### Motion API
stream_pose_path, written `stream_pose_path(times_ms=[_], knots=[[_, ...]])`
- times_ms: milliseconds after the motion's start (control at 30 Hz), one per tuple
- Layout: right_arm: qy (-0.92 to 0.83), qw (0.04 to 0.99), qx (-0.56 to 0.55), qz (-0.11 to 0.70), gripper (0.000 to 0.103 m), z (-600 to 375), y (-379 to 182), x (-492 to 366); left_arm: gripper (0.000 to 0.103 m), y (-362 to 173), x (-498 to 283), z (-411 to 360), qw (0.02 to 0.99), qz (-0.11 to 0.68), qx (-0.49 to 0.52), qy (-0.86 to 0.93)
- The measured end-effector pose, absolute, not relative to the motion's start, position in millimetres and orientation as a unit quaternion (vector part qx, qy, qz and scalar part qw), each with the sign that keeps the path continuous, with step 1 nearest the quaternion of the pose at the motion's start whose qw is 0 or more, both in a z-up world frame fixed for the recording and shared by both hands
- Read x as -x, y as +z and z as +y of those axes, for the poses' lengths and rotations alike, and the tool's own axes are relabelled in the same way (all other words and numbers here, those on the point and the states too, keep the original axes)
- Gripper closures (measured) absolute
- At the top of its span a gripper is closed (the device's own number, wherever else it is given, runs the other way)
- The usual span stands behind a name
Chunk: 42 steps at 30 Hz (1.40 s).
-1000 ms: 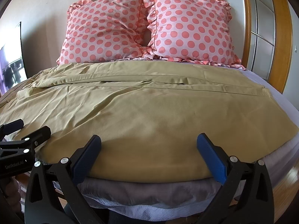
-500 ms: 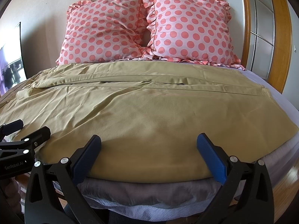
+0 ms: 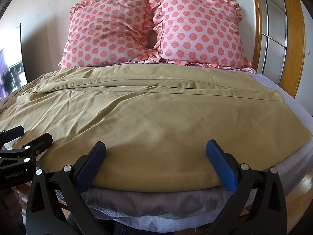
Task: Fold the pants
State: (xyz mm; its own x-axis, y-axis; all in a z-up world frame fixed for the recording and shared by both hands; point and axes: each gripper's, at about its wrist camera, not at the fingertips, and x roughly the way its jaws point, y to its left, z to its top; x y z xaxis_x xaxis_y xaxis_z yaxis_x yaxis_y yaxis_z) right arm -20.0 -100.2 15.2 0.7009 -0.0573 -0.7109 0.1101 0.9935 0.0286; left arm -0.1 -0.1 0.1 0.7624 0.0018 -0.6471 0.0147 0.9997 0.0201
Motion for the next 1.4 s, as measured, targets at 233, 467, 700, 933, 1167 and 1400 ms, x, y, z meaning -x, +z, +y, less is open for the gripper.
stream_pose_path(times_ms=[233,467,700,933,1167,1400], knots=[[-0.045,0.921,-0.035,0.386,0.001,-100,15,20,0.002,0,0,0,0.939,0.345,-0.012,-0.003],[-0.046,0.921,-0.034,0.385,0.001,-100,15,20,0.002,0,0,0,0.939,0.345,-0.012,-0.003],[-0.045,0.921,-0.034,0.384,0.001,-100,15,20,0.002,0,0,0,0.939,0.345,-0.012,-0.003],[-0.045,0.922,-0.034,0.384,0.001,-100,15,19,0.002,0,0,0,0.939,0.345,-0.012,-0.003],[-0.044,0.92,-0.043,0.387,0.001,-124,22,10,0.002,1,-1,0,0.936,0.351,-0.013,-0.007],[-0.162,0.91,-0.12,0.363,0.001,-253,94,-68,0.002,25,-1,3,0.952,0.305,-0.03,-0.02]])
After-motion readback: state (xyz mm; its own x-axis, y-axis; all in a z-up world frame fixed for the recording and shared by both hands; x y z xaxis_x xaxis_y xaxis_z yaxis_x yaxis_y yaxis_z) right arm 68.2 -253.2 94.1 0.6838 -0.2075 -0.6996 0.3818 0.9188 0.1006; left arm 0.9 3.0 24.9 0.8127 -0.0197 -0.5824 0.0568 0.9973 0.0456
